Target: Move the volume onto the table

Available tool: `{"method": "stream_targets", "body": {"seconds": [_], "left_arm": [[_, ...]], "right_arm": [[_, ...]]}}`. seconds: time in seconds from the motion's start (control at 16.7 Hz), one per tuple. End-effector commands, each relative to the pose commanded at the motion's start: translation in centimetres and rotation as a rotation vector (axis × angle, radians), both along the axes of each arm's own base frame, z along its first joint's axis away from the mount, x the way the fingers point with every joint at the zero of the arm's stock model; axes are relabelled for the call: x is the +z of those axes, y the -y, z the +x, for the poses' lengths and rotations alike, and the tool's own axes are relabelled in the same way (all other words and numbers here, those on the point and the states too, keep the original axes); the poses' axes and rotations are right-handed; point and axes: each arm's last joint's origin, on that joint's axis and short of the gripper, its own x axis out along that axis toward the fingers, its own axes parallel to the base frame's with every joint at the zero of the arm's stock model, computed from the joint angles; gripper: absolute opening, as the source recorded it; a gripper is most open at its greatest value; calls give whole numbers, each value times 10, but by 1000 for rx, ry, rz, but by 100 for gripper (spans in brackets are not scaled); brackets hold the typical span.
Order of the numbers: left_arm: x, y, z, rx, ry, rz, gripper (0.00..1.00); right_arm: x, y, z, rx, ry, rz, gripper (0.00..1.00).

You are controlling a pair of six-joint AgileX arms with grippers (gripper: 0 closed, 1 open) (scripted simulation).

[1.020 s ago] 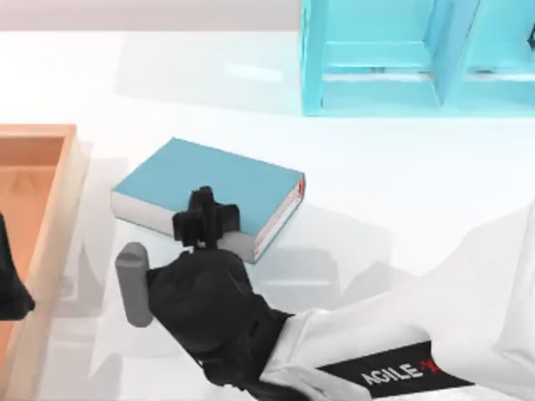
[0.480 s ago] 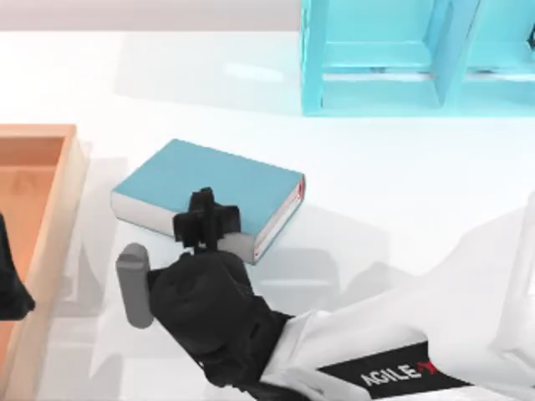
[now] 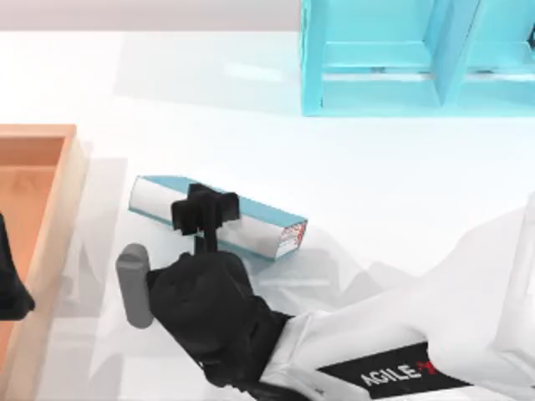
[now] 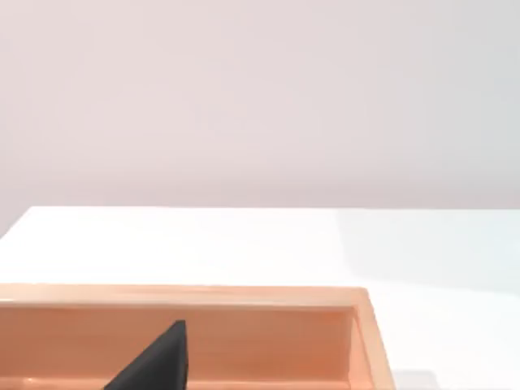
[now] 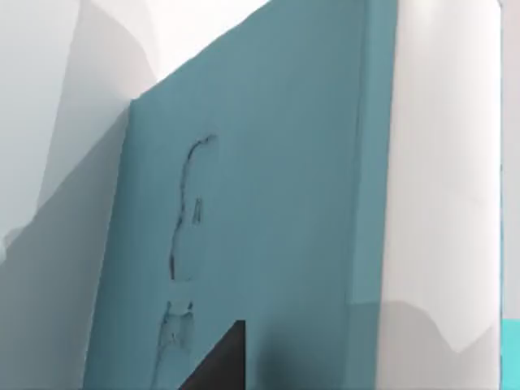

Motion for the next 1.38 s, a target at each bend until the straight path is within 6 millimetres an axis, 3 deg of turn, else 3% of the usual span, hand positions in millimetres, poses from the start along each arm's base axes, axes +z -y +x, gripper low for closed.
{"method": "stream_targets", "body": {"seconds": [0.66,0.78,1.14,1.26,1.38], "left_arm": [[0,0,0,0,0,0,100],[0,0,0,0,0,0,100],[0,0,0,0,0,0,100],[0,0,0,0,0,0,100],[0,0,0,0,0,0,100]], "right_arm": [[-2,-1,-7,2,-7,-6,100],[-4,-5,-29,8,-23,-23,100],[0,-5,-123,2,-25,-32,100],[6,-2,-144,0,-9,-11,100],[9,-1,-150,1,-2,-2,100]]}}
